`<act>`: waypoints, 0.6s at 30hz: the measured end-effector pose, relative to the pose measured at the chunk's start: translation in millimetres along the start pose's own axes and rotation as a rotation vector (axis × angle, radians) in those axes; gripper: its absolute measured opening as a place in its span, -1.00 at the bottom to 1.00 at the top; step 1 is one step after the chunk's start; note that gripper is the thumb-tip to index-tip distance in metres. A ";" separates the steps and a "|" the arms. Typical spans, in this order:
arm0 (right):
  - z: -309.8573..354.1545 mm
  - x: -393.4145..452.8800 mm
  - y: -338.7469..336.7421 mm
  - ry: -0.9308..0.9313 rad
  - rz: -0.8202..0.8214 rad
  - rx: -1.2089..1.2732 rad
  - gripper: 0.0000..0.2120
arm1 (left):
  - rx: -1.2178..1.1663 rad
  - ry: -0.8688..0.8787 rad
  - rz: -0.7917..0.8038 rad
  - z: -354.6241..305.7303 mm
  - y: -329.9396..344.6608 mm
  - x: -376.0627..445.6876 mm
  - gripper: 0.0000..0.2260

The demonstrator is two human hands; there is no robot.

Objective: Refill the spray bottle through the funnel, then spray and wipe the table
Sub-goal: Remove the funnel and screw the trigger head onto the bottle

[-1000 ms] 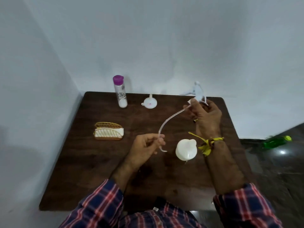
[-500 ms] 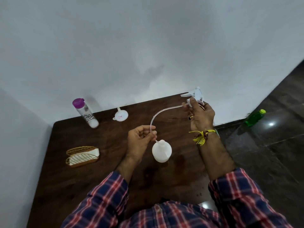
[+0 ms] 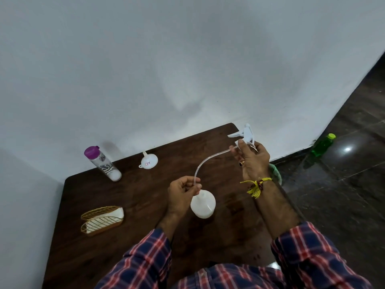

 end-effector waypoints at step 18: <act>-53.5 -69.4 2.2 -0.403 0.751 -0.905 -0.74 | 0.402 0.030 0.175 60.7 13.7 13.5 -0.61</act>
Point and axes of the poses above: each hand's wrist, its own x-axis towards the middle knuckle, its own y-axis out of the palm, z = x × y, the point moved 4 cm from there along x, towards the middle knuckle, and after that the axes turned 3 degrees about -y, right-handed, at the moved point
